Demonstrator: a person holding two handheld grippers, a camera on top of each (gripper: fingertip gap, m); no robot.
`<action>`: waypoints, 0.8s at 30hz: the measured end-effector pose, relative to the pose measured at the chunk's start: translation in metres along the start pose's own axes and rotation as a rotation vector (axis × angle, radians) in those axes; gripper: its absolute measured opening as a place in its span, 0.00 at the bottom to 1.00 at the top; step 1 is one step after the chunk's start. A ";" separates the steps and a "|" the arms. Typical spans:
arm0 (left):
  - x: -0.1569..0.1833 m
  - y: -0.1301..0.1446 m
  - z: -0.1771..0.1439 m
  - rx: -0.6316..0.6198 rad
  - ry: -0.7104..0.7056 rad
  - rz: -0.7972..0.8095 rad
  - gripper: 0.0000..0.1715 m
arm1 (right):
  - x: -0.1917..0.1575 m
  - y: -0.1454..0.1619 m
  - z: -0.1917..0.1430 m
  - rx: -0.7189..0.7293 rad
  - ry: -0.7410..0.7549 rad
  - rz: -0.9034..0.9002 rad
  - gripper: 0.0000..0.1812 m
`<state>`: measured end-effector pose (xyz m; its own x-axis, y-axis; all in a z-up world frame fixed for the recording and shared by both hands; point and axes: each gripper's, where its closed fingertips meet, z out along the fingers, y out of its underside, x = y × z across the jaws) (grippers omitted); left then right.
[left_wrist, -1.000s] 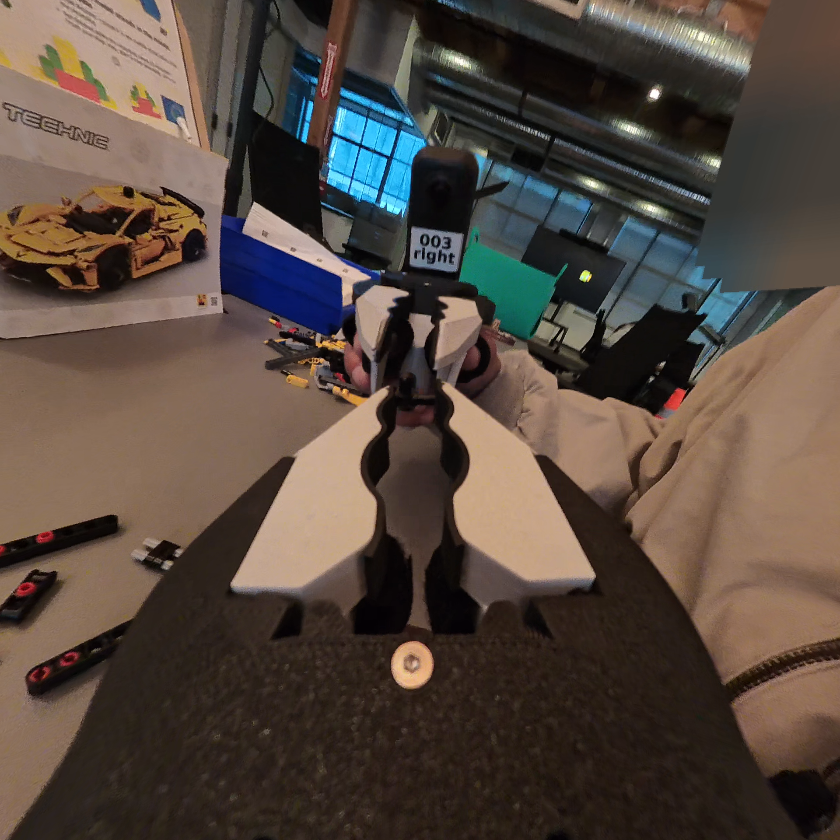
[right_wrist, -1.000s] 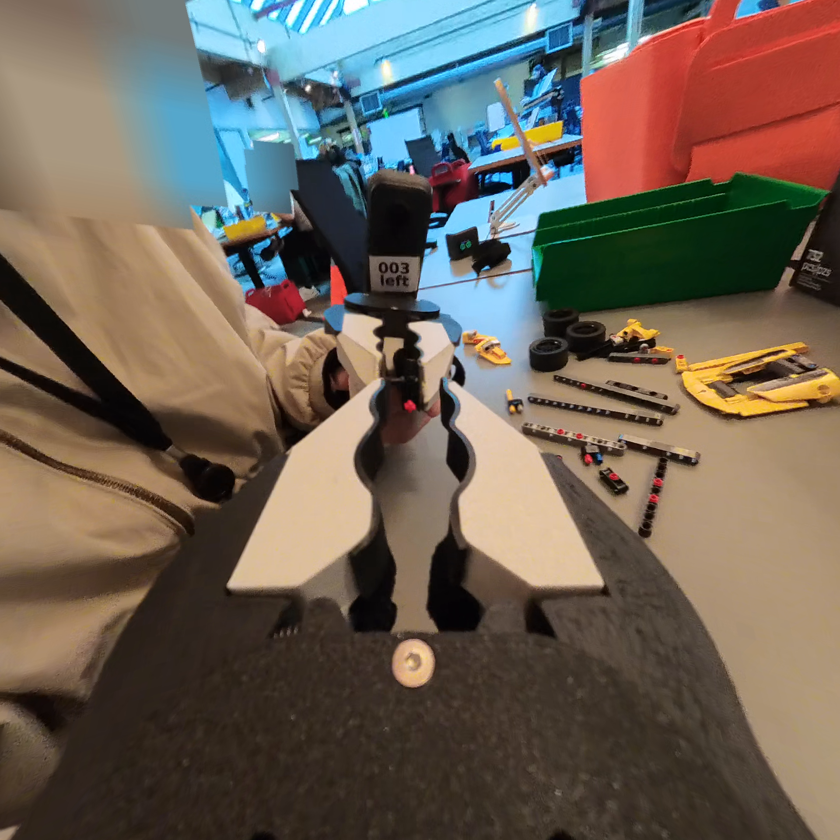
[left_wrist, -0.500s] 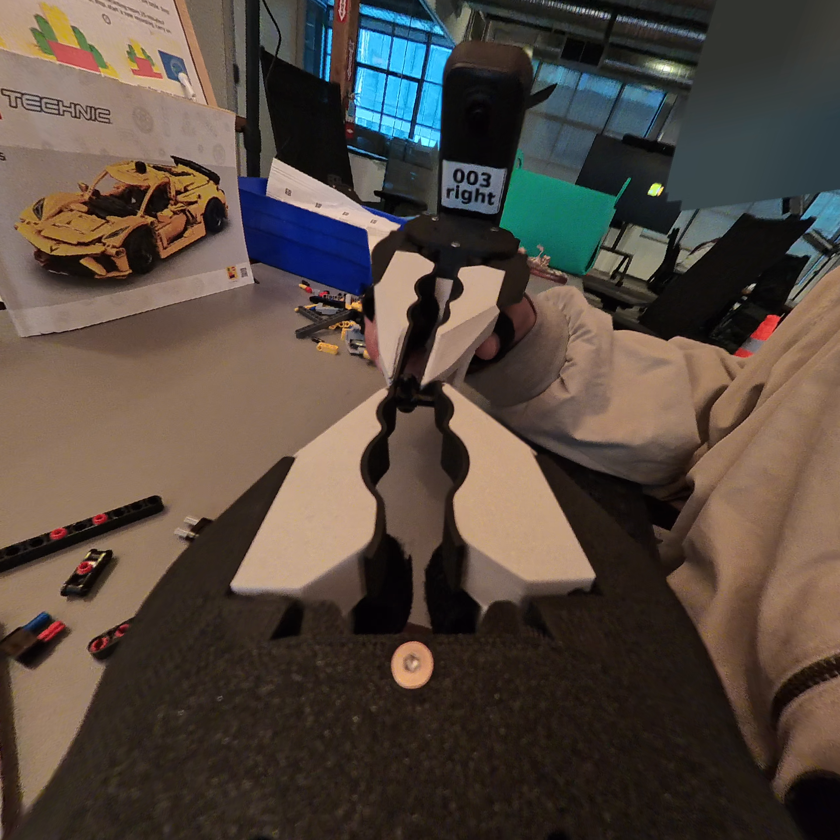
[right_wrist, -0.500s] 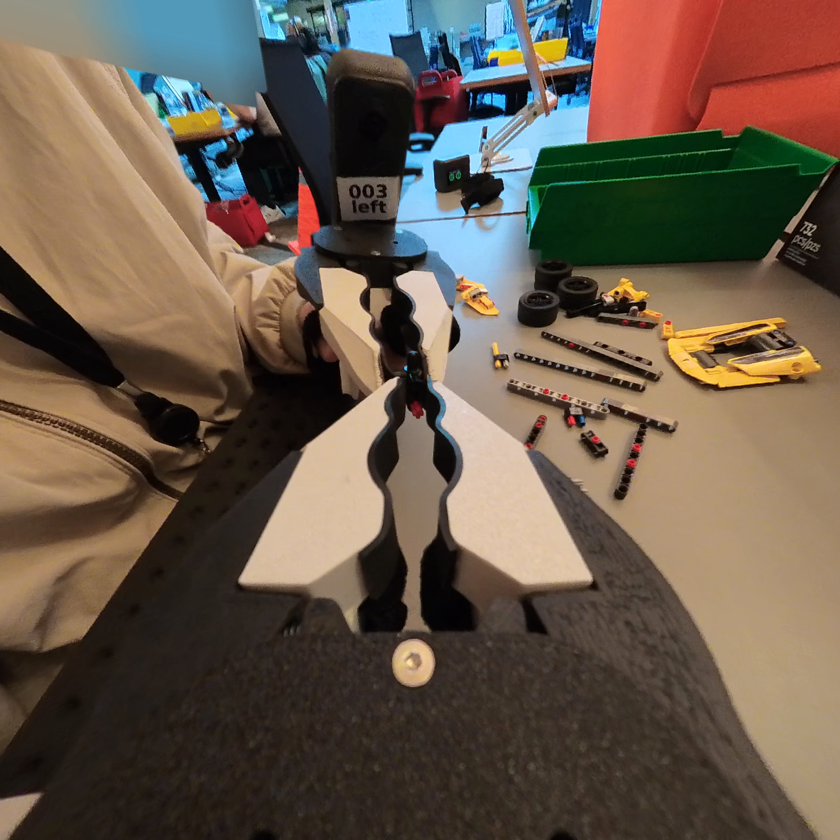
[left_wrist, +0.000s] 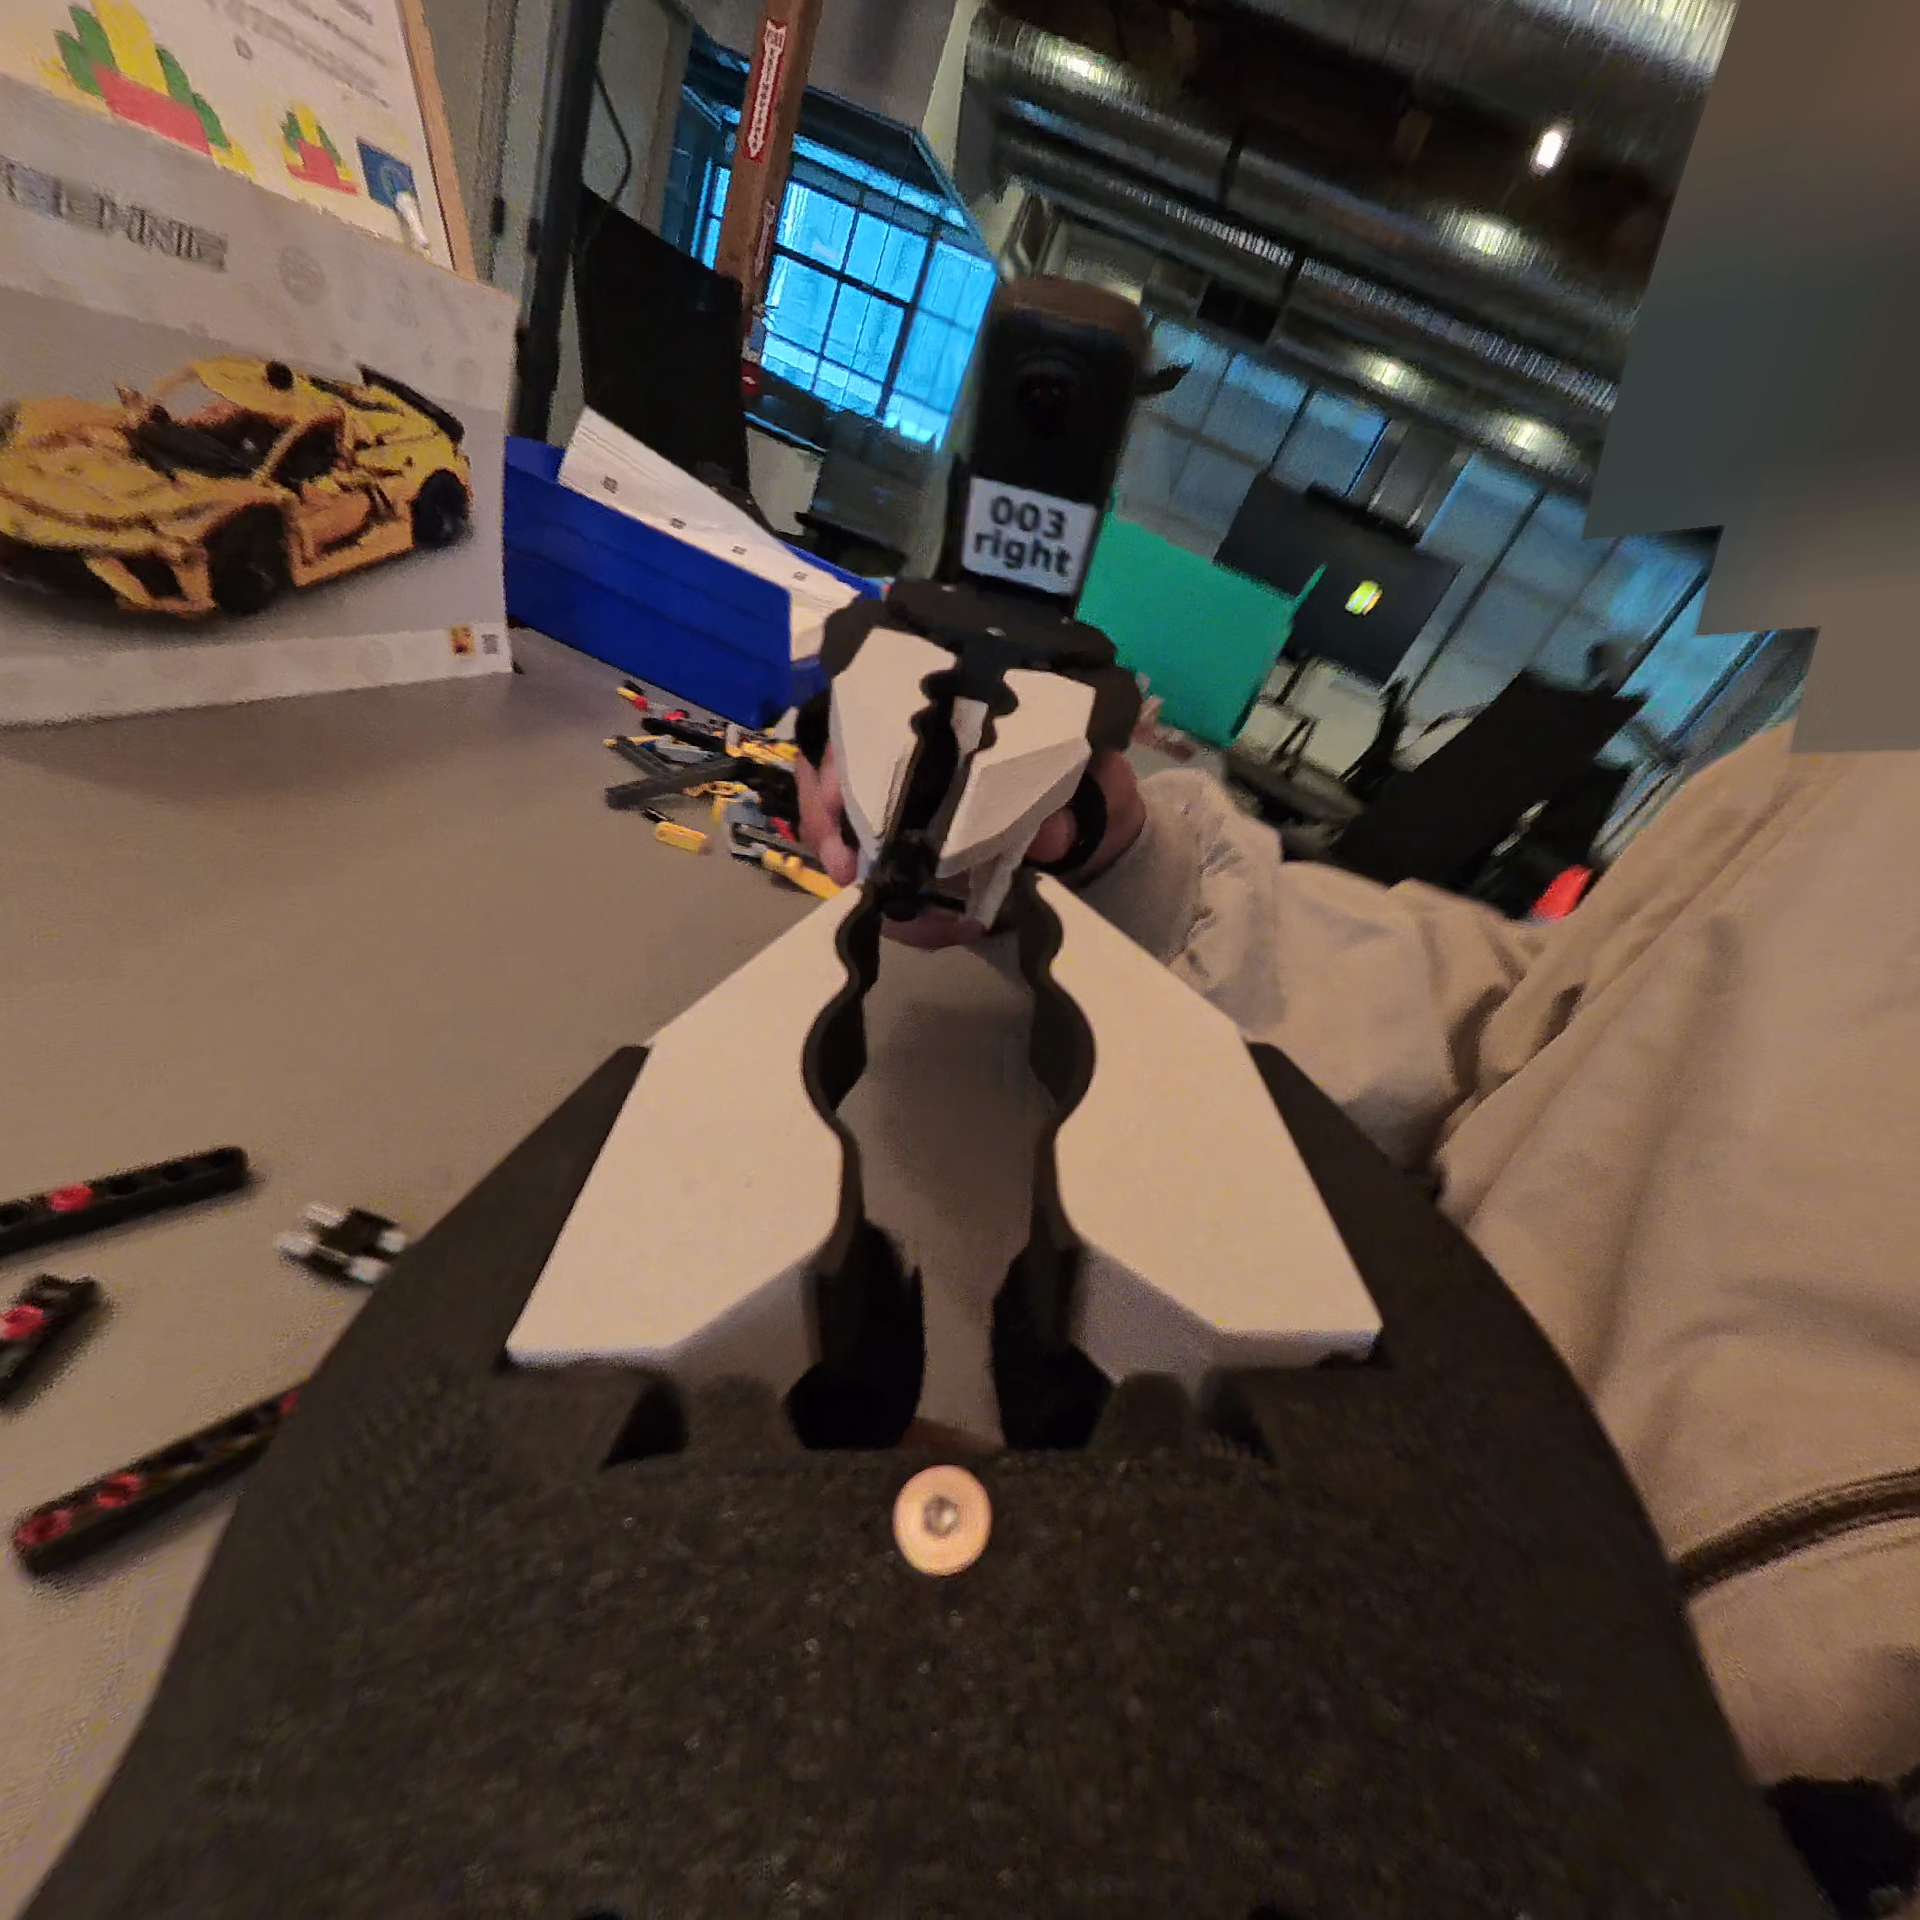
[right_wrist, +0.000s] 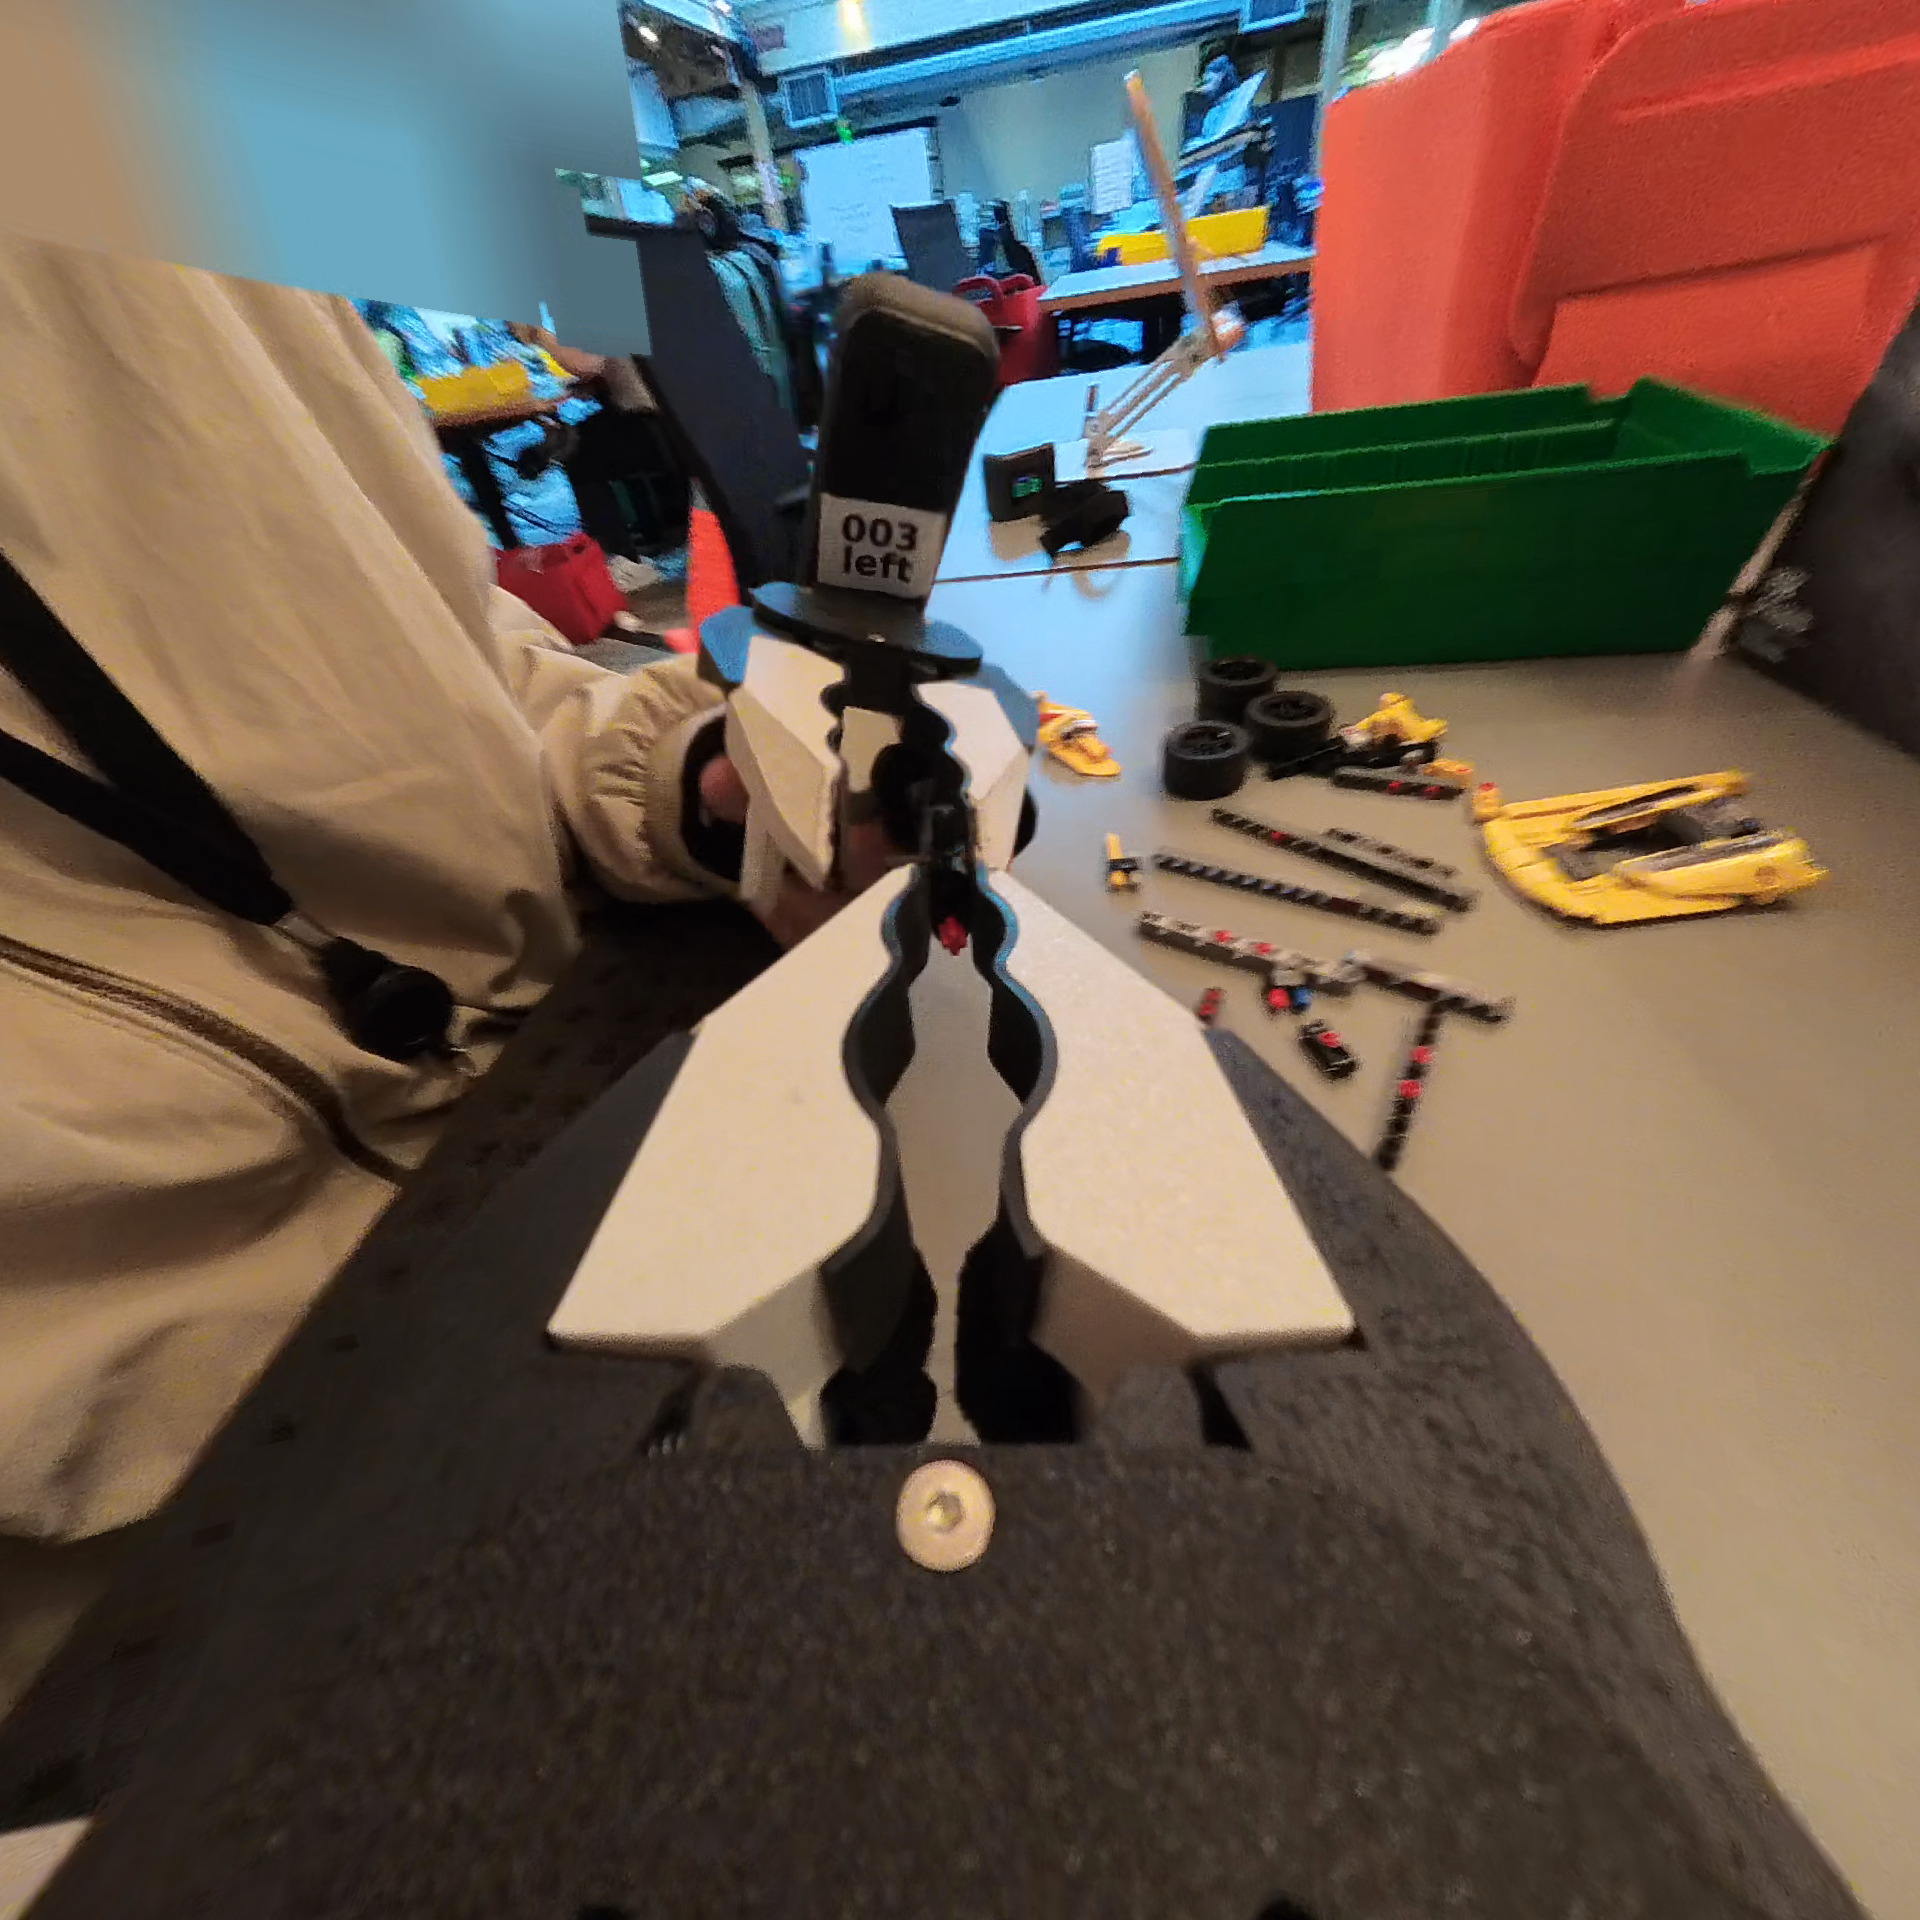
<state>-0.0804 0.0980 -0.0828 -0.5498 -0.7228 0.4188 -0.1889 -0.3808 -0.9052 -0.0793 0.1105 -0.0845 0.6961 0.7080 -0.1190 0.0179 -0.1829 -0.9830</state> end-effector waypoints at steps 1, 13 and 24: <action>-0.003 -0.003 -0.003 0.025 0.024 -0.085 0.15 | 0.003 -0.002 0.000 0.004 0.046 -0.069 0.04; -0.014 -0.004 -0.009 0.081 0.159 -0.445 0.06 | 0.013 -0.002 0.005 -0.052 0.269 -0.396 0.04; -0.041 0.015 -0.005 -0.049 -0.157 -0.136 0.03 | 0.025 0.017 0.009 -0.314 0.464 -0.631 0.04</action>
<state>-0.0645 0.1252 -0.1137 -0.3834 -0.7493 0.5399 -0.2944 -0.4549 -0.8405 -0.0682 0.1317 -0.1050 0.7114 0.4020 0.5764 0.6535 -0.0768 -0.7530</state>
